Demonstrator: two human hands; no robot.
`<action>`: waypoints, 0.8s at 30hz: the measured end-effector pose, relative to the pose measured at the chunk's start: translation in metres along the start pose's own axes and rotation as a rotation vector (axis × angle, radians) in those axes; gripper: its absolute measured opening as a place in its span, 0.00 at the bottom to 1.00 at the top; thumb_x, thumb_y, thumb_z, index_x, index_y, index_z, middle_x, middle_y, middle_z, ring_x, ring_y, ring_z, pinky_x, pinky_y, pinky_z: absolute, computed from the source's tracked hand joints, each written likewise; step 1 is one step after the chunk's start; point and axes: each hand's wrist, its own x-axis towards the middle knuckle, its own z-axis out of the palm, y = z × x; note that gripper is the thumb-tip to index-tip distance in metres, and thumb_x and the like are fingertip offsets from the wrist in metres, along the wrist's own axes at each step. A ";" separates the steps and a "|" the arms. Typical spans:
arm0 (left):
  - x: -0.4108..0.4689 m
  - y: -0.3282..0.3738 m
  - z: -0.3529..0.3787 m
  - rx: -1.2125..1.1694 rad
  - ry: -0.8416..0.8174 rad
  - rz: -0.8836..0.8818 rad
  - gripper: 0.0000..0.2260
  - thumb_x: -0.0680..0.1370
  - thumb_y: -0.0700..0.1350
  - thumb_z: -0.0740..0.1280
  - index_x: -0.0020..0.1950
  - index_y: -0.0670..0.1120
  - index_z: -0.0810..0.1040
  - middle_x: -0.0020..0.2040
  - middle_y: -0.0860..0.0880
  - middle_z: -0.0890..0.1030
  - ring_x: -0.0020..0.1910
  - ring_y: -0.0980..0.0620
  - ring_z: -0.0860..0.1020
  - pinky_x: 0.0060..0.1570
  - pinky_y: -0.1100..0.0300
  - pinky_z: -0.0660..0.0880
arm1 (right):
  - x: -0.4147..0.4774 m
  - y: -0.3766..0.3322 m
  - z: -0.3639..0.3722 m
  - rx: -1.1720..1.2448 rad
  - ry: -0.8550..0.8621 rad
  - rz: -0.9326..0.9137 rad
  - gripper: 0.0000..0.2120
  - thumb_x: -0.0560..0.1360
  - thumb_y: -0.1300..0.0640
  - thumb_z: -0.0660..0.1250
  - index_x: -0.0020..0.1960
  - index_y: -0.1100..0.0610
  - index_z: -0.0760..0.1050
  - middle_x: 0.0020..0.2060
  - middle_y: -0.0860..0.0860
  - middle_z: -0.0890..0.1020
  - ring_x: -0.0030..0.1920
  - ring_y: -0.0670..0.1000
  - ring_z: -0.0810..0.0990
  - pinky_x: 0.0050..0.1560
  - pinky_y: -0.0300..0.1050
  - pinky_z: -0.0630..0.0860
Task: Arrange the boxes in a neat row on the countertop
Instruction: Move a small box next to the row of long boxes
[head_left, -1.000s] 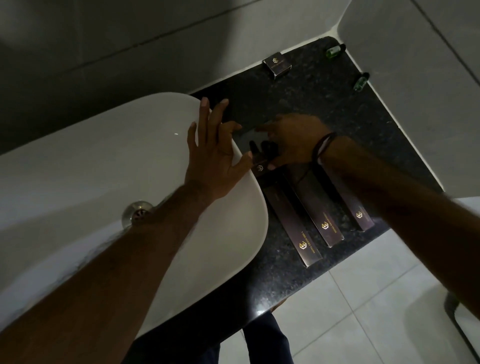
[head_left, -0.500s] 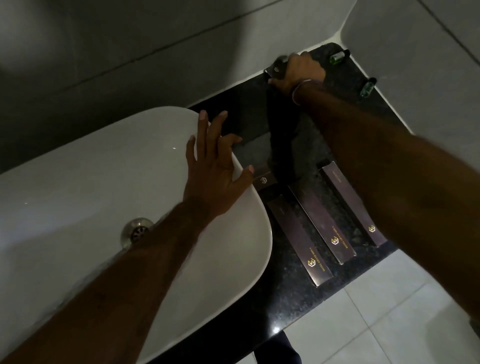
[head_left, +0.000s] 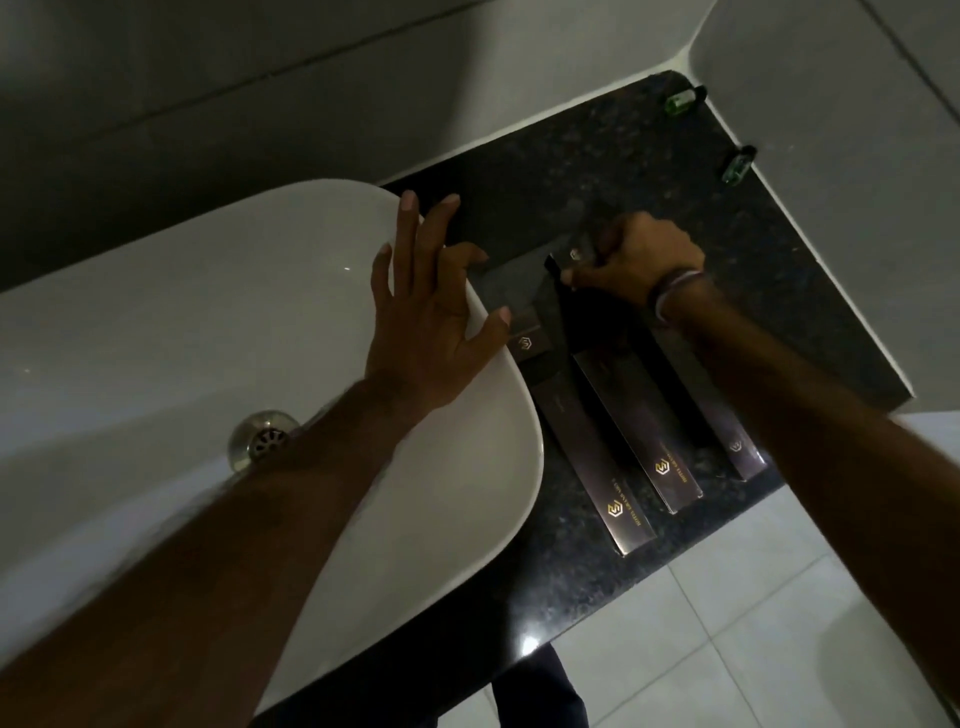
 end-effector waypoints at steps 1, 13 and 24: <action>0.000 0.000 0.000 -0.001 -0.002 0.000 0.21 0.77 0.60 0.61 0.63 0.48 0.68 0.79 0.42 0.59 0.80 0.39 0.49 0.72 0.35 0.58 | -0.006 0.002 0.003 -0.016 -0.013 -0.006 0.27 0.62 0.32 0.74 0.51 0.48 0.73 0.47 0.51 0.77 0.45 0.52 0.76 0.39 0.43 0.71; 0.000 0.002 0.000 0.008 0.005 -0.016 0.20 0.76 0.58 0.63 0.63 0.49 0.66 0.80 0.43 0.59 0.80 0.39 0.49 0.73 0.36 0.58 | -0.031 -0.004 -0.028 -0.358 0.028 -0.531 0.24 0.77 0.49 0.67 0.73 0.47 0.71 0.70 0.53 0.68 0.66 0.59 0.71 0.60 0.54 0.74; 0.000 0.002 0.000 0.012 0.036 -0.008 0.21 0.77 0.58 0.61 0.62 0.45 0.71 0.79 0.41 0.61 0.80 0.36 0.52 0.72 0.38 0.60 | -0.046 -0.020 -0.020 -0.460 -0.057 -0.355 0.27 0.72 0.44 0.73 0.69 0.50 0.74 0.64 0.56 0.74 0.60 0.60 0.78 0.54 0.51 0.75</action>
